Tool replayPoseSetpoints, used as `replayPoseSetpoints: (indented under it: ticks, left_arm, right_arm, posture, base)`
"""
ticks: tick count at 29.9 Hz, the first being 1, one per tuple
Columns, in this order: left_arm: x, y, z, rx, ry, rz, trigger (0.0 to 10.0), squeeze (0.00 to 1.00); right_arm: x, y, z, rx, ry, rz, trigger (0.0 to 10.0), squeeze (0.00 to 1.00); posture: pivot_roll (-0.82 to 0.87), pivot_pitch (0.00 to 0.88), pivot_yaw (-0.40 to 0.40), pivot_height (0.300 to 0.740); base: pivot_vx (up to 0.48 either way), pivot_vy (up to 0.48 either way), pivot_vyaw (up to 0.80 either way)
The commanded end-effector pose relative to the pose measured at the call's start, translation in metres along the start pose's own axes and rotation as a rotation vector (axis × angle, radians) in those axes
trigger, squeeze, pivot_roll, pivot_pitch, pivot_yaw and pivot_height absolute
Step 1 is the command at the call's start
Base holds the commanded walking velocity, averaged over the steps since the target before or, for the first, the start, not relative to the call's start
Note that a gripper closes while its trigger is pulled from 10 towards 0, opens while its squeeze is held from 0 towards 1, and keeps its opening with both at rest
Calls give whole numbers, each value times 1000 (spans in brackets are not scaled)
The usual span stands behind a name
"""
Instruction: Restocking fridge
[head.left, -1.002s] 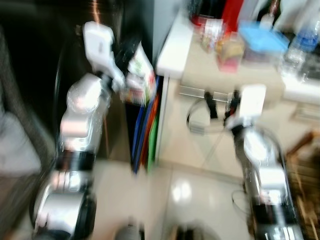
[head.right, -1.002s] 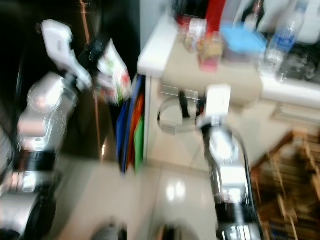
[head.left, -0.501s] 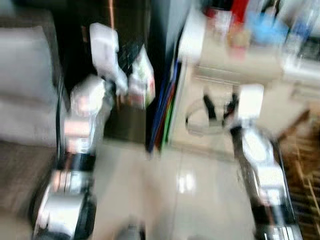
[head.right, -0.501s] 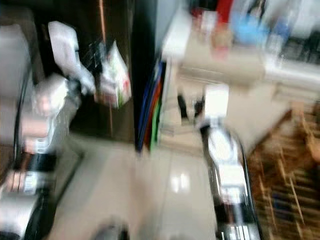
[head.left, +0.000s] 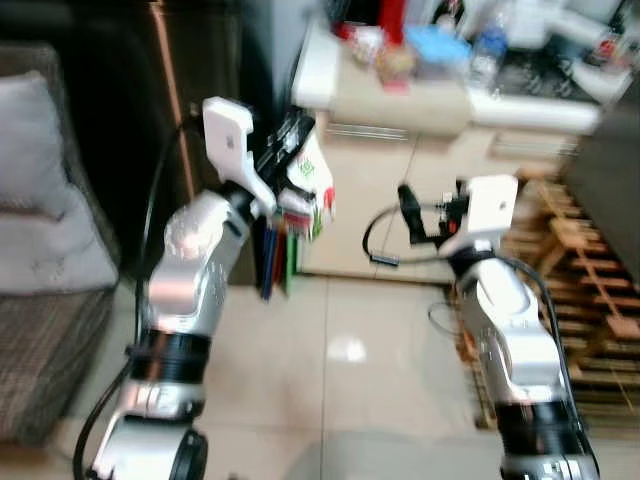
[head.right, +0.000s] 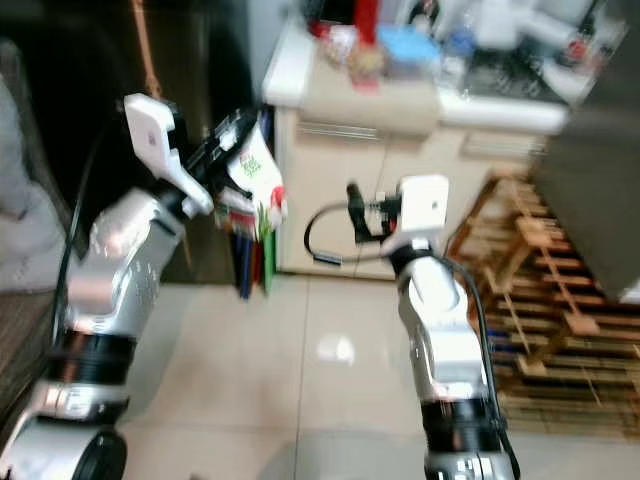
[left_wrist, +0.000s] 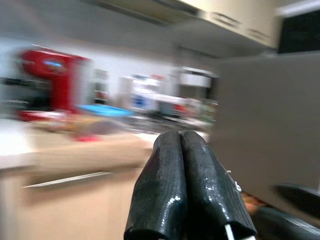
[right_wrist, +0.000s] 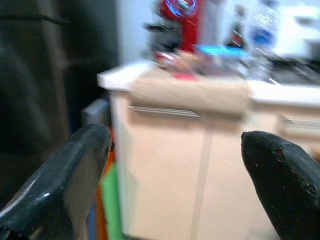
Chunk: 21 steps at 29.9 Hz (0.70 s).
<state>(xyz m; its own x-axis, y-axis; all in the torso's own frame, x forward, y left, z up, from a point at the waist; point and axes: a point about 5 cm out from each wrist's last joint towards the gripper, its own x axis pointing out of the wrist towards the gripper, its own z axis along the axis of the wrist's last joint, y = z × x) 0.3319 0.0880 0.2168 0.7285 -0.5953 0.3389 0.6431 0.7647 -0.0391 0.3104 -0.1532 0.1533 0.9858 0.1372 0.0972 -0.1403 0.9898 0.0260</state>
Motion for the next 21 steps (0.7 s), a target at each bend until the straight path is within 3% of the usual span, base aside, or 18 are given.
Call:
replayPoseSetpoints:
  ticks: [1,14,21]
  left_arm:
    - [-1,2,10,9,-30,-21,10000,0]
    - [9,-7,6,-29,-7,-97,10000,0]
    - [12,-4,3,-25,18,-92,10000,0]
  right_arm:
    - [1,2,1,6,-18,-7,10000,0]
    - [-3,-6,2,12,-44,-78,10000,0]
    - [-1,-10,-1,8,-45,-98,10000,0]
  posture:
    - [-140,0,26,740]
    - [-195,0,118,740]
    - [-196,0,130,740]
  base:
    - [0,-424,0]
    - [0,-424,0]
    - [273,-392,0]
